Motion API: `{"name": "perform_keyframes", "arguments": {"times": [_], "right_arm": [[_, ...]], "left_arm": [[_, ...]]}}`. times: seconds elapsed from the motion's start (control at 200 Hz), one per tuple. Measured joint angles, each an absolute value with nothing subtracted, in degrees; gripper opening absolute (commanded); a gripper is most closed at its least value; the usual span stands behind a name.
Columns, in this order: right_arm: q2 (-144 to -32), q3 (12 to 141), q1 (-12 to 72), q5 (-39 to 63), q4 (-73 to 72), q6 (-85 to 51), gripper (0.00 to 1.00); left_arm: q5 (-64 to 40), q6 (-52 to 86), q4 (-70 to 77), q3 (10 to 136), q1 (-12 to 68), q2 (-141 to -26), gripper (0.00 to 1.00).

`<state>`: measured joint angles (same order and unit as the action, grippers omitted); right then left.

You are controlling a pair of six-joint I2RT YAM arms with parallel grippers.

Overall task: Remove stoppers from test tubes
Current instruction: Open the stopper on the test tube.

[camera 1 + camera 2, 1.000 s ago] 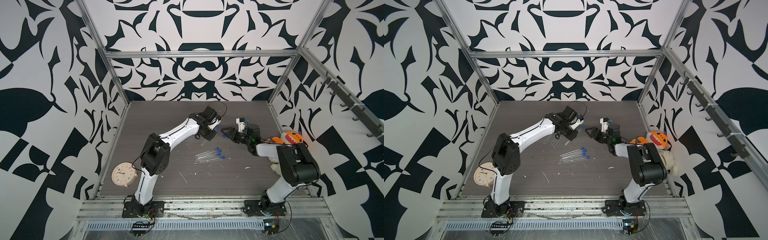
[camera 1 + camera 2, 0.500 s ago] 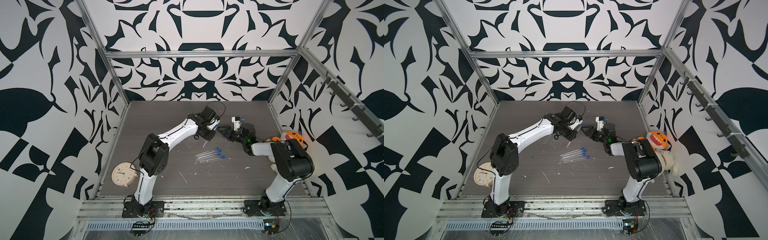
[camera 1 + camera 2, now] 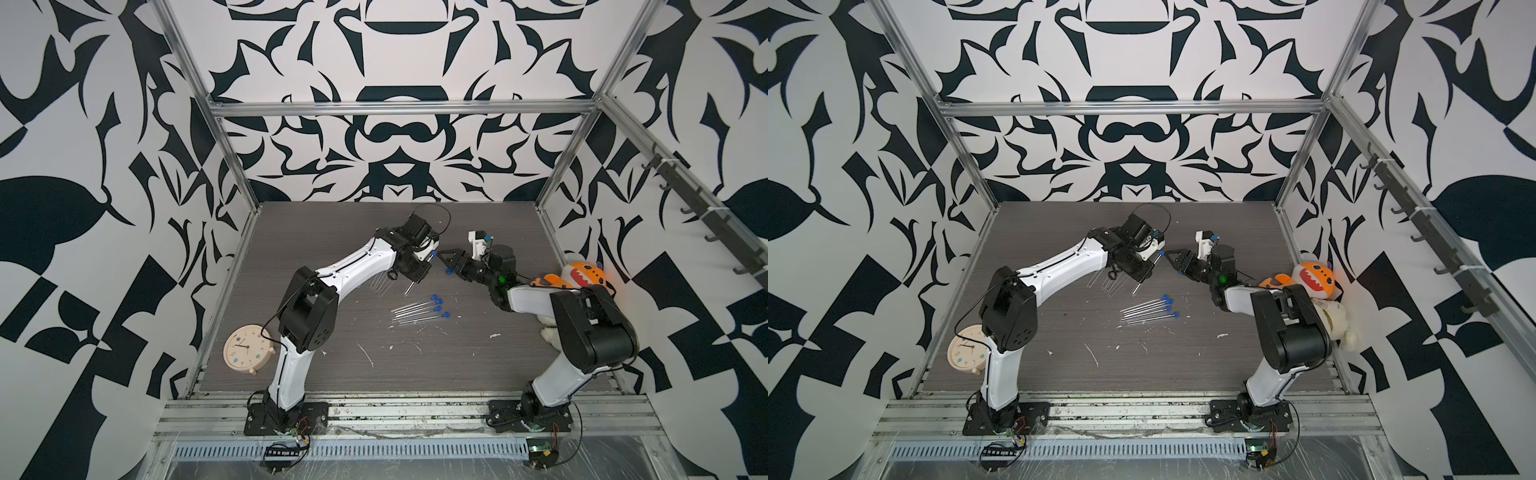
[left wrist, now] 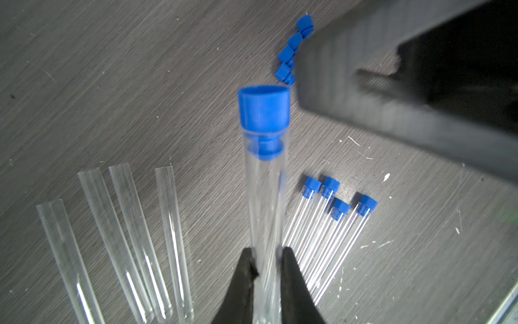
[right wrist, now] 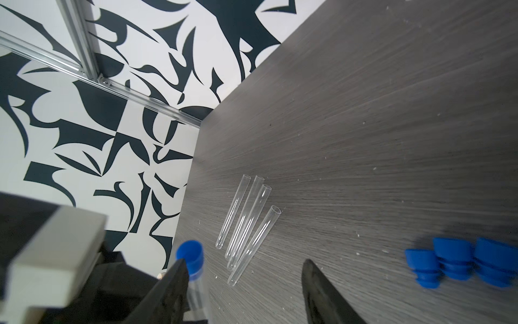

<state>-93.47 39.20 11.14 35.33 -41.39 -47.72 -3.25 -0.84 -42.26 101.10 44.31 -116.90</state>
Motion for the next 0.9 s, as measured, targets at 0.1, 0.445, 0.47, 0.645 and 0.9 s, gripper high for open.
{"name": "perform_keyframes", "arguments": {"times": [0.1,0.445,0.47,0.645,0.9], "right_arm": [[-91.20,39.20,11.11,35.48,-40.93,-46.39,0.64],[-95.13,41.01,13.87,35.64,-40.62,-46.26,0.59],[-95.55,41.25,14.17,35.64,-40.66,-46.39,0.58],[-96.60,42.92,15.29,35.53,-41.01,-46.65,0.44],[-96.60,43.33,15.49,35.42,-41.85,-46.65,0.26]], "left_arm": [[-3.25,-0.84,-42.24,101.08,44.34,-116.90,0.05],[-3.27,-0.84,-42.26,101.08,44.38,-116.90,0.05],[-3.27,-0.84,-42.26,101.08,44.38,-116.90,0.05],[-3.29,-0.86,-42.28,101.08,44.38,-116.90,0.05],[-3.29,-0.86,-42.28,101.08,44.38,-116.90,0.04]]}}
